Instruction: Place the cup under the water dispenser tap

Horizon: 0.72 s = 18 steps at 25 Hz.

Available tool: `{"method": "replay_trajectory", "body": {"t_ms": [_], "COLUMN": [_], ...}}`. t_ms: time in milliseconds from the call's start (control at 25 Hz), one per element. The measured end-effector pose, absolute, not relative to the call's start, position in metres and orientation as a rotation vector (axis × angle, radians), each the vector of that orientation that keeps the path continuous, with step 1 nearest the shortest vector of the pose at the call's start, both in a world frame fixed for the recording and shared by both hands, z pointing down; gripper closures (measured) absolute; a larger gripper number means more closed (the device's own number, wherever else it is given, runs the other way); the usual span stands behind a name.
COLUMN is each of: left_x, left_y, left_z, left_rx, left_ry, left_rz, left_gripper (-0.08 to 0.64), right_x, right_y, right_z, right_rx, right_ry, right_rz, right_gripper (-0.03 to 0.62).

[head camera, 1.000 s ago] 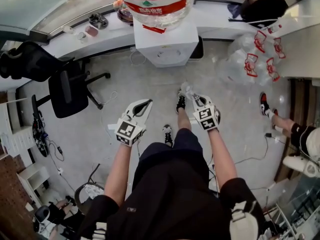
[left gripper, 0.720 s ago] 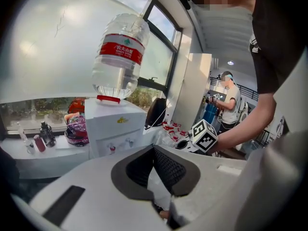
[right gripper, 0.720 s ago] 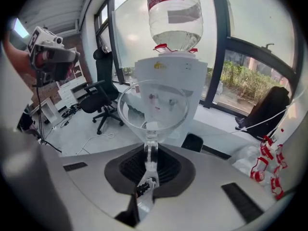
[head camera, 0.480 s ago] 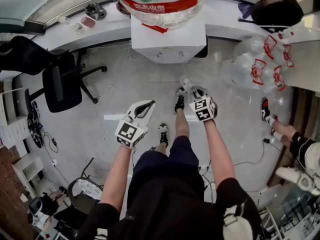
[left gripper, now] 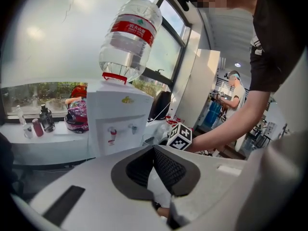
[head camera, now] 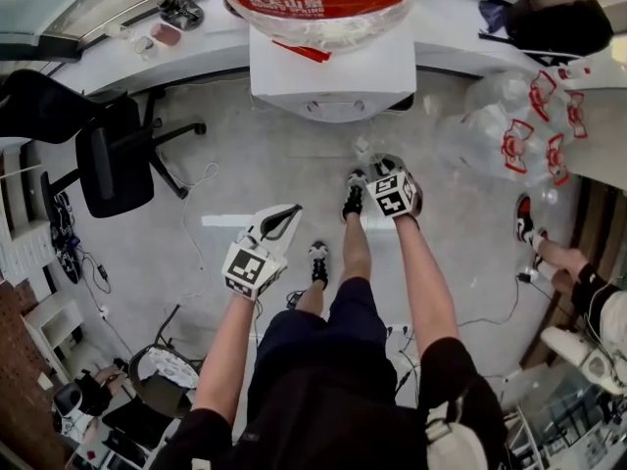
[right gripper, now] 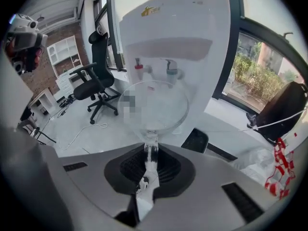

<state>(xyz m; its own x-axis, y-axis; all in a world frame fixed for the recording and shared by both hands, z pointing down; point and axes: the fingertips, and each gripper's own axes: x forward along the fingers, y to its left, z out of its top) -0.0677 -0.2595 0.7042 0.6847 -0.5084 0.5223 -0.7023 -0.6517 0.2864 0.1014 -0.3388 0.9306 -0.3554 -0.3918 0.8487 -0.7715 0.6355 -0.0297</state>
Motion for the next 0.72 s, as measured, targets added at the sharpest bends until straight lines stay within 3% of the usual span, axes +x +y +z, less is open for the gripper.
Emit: {"method": "replay_trajectory", "body": {"t_ms": [720], "left_x": [-0.069], "left_y": [-0.275], "left_z": [0.751], "left_rx": [2.372], "left_ry": [-0.908], "left_rz": [0.591], "left_gripper": [0.56], "right_x": [0.085], "right_y": [-0.402], "right_z": [1.019], "right_rx": [0.923], "right_ry": [-1.903], "right_rz": [0.562], "right_gripper": [0.581]}}
